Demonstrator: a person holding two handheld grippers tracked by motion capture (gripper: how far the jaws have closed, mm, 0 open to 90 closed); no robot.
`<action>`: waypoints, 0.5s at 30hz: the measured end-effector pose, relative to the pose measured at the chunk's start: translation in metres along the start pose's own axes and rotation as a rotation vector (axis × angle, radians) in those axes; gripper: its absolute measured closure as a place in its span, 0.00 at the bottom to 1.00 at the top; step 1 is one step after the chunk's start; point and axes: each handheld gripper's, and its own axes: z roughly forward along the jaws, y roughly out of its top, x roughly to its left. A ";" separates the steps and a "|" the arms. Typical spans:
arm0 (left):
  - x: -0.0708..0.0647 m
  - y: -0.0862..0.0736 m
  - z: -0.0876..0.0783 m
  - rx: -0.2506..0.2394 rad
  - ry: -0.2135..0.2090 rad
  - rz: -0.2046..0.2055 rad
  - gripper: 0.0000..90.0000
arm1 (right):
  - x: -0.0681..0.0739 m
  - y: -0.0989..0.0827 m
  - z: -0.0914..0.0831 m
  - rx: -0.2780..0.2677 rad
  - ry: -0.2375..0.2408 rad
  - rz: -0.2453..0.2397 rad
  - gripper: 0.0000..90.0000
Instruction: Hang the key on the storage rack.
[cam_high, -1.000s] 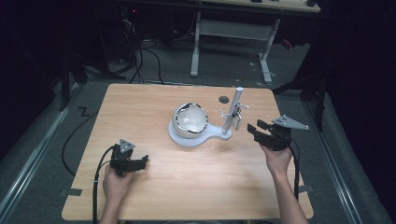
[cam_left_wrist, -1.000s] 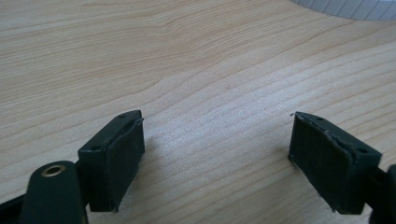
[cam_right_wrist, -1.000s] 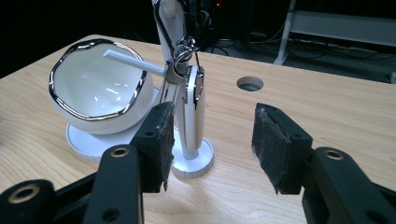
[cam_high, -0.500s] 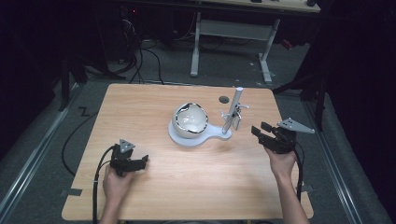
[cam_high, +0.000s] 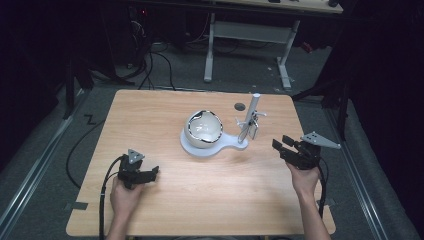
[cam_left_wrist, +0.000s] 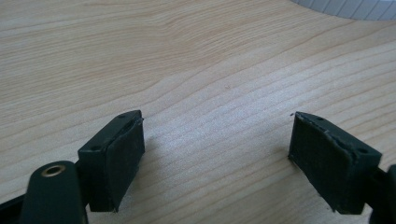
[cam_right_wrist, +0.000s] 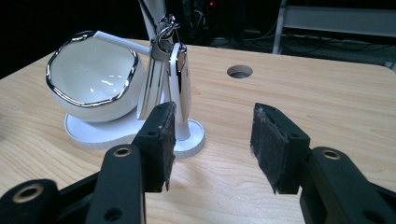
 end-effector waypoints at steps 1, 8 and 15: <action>0.000 0.000 0.000 -0.001 0.000 0.000 0.21 | 0.000 -0.001 0.000 0.001 0.000 0.000 0.56; 0.000 0.000 0.000 0.000 0.000 0.000 0.21 | -0.001 -0.006 -0.001 0.005 -0.003 0.008 0.56; 0.000 0.000 0.000 0.000 0.000 0.000 0.21 | -0.003 -0.016 0.001 0.016 -0.002 0.024 0.56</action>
